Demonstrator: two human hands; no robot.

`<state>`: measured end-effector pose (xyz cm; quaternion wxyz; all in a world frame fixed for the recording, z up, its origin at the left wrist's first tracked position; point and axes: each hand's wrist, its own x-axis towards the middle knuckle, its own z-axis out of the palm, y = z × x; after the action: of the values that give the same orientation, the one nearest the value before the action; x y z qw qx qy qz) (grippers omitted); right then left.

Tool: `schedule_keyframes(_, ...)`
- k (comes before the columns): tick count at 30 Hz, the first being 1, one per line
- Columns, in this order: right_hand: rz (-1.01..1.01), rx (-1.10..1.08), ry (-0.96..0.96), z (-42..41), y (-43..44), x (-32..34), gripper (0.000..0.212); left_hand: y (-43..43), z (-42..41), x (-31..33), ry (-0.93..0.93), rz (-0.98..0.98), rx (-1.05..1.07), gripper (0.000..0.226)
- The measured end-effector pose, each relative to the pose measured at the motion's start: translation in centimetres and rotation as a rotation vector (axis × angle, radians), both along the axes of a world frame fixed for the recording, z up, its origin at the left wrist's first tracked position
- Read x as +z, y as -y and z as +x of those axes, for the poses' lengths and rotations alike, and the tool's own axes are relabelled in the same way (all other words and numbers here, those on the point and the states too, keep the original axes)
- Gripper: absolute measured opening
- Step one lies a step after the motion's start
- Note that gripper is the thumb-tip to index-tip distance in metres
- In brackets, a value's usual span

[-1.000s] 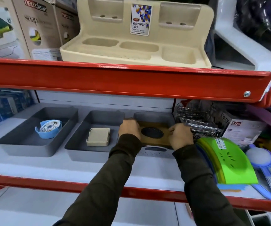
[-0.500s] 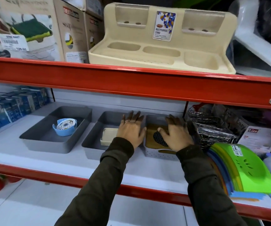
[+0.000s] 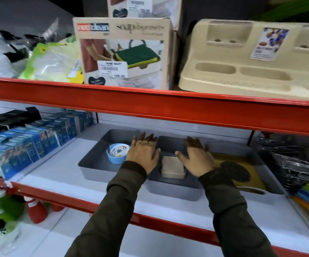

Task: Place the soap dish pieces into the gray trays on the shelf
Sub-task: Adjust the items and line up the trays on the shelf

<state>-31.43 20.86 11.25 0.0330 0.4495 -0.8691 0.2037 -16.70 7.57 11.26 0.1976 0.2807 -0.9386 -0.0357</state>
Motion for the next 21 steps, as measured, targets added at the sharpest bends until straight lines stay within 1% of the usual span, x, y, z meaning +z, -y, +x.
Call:
schedule_keyframes(2, -0.011, 0.017, 0.015, 1.8, 1.9, 0.2, 0.069, 1.6, 1.3, 0.0, 0.003, 0.031, 0.024, 0.053)
schedule_keyframes(5, 0.001, 0.113, 0.047, 4.6, 5.5, 0.2, 0.066, 4.9, 3.4, -0.3, 0.031, 0.053, 0.071, 0.048)
schedule_keyframes(9, 0.048, 0.235, 0.015, 8.1, 9.8, 0.2, 0.053, 9.0, 5.0, -0.5, 0.215, 0.142, 0.118, 0.049)
schedule_keyframes(12, 0.116, 0.291, 0.003, 10.0, 12.9, -0.1, 0.046, 11.3, 5.6, -0.9, 0.339, 0.123, 0.104, 0.056)
schedule_keyframes(14, 0.167, 0.285, 0.017, 11.1, 14.7, -0.6, 0.046, 12.5, 5.8, -1.4, 0.408, 0.12, 0.099, 0.054)
schedule_keyframes(18, 0.328, 0.224, -0.021, 11.7, 16.0, -1.6, 0.045, 13.0, 5.8, -2.0, 0.443, 0.12, 0.122, 0.044)
schedule_keyframes(20, 0.331, 0.186, -0.055, 11.8, 16.3, -1.9, 0.042, 13.4, 6.1, -2.2, 0.418, 0.112, 0.121, 0.04)
schedule_keyframes(21, 0.297, 0.182, -0.068, 11.9, 16.4, -1.9, 0.04, 13.4, 6.2, -2.3, 0.376, 0.122, 0.109, 0.039)
